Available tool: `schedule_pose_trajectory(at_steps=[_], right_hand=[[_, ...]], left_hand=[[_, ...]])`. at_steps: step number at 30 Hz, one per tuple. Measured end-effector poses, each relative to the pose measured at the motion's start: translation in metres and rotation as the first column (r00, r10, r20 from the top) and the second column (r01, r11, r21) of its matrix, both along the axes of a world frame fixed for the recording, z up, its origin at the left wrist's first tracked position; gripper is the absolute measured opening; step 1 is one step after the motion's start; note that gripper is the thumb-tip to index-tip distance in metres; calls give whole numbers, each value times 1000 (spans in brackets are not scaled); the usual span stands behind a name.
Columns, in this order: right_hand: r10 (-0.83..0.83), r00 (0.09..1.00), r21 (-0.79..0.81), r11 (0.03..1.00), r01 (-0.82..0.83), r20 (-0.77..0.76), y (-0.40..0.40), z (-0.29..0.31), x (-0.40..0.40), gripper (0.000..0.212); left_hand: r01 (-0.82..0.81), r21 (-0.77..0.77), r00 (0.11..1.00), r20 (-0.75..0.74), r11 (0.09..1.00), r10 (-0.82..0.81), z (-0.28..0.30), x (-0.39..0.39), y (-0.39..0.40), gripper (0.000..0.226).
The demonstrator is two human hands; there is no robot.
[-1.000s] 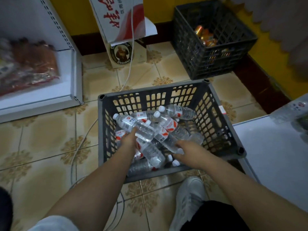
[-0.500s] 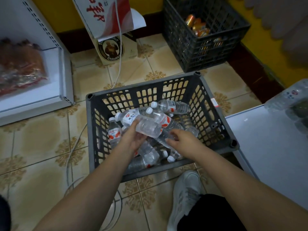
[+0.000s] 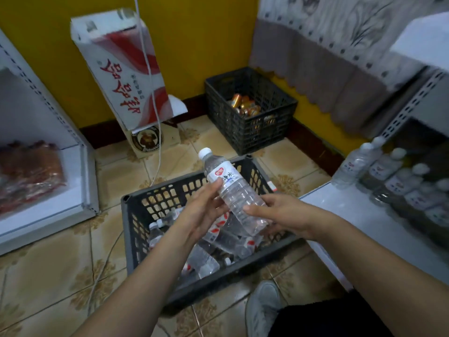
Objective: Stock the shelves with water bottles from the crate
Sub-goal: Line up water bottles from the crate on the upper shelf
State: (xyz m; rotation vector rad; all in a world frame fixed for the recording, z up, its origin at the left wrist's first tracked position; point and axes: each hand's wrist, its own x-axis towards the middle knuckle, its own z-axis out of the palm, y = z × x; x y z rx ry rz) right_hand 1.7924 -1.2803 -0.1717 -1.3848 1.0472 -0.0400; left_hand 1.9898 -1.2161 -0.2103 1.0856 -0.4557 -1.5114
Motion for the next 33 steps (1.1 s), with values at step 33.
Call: schedule_pose_trajectory(at_steps=[33], right_hand=[[-872, 455, -733, 429, 527, -183, 145, 88, -464, 36]], left_hand=[[986, 75, -28, 954, 148, -298, 78, -535, -20, 58]])
